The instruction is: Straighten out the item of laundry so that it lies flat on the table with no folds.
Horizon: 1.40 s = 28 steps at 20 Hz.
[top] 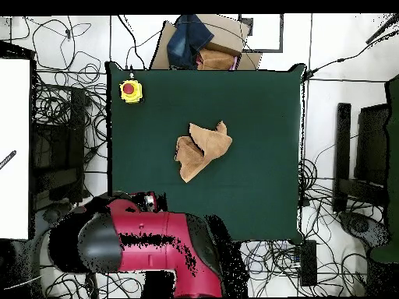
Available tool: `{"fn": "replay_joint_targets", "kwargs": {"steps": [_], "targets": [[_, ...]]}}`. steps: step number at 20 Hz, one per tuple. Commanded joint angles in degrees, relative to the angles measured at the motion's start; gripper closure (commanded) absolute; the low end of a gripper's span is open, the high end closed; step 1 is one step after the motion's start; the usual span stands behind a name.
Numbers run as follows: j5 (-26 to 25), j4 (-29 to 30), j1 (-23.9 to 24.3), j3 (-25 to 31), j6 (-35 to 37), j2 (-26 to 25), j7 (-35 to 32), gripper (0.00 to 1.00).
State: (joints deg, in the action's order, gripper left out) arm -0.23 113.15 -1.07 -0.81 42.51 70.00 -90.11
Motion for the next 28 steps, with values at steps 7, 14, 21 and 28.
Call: {"fn": "replay_joint_targets", "kwargs": {"steps": [7,14,21,28], "targets": [[-2.5,13.3,4.6,0.1,-3.9,0.8,-1.5,0.00],[-5.6,17.3,5.1,2.0,-12.0,-1.7,-2.4,0.00],[-9.1,6.9,2.1,0.4,-15.8,-14.2,-11.1,0.00],[-7.1,-6.3,2.0,-0.4,-16.1,-26.4,-11.5,0.00]]}}
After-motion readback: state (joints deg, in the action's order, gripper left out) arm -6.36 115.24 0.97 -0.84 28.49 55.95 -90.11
